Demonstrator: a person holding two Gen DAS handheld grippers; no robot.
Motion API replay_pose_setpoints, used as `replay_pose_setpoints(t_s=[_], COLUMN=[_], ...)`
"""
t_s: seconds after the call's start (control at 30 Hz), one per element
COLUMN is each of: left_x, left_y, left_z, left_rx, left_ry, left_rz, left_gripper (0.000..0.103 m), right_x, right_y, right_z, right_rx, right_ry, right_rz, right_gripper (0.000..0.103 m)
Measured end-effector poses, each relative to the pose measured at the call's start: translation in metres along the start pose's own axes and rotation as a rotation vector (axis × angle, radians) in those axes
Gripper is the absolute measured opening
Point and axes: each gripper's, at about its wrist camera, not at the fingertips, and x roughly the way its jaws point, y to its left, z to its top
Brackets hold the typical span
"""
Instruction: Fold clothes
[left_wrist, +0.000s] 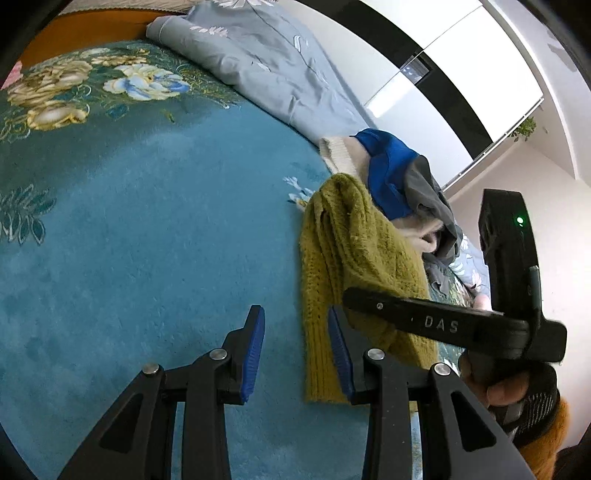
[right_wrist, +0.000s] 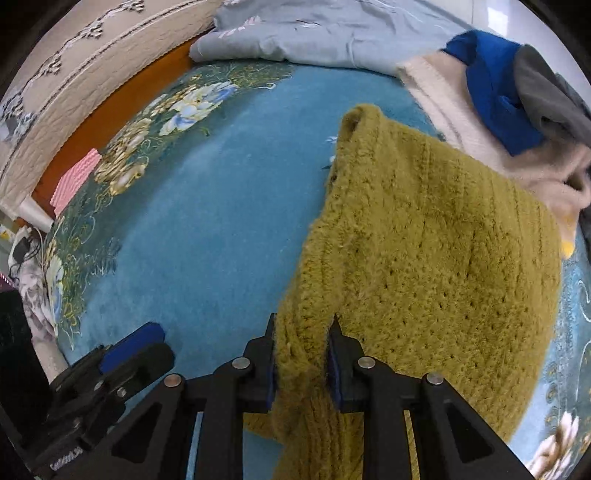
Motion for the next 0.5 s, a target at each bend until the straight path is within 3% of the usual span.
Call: replay_pose_setpoints(t_s=[0.13, 0.3, 0.4, 0.5], left_x=[0.005, 0.01, 0.021, 0.042], left_y=[-0.002, -0.004, -0.013, -0.026], left_z=[0.004, 0.009, 0.012, 0.013], left_rx=[-0.031, -0.078, -0.059, -0.039], left_ry=[-0.004, 0.008, 0.032, 0.084], left_rz=[-0.039, -0.104, -0.103, -0.098], left_gripper=[0.036, 0.043, 0.054, 0.056], right_x=[0.004, -0.047, -0.08, -0.097], right_y=[-0.004, -0.04, -0.074, -0.107], right_z=[-0.011, -0.035, -0.054, -0.076], right_rx=[0.03, 0.11, 0.182, 0.261], right_ry=[0.004, -0.134, -0.216, -0.249], right_rz=[0.079, 0.123, 0.099, 0.072], right_gripper=[0.057, 0.058, 0.06, 0.061])
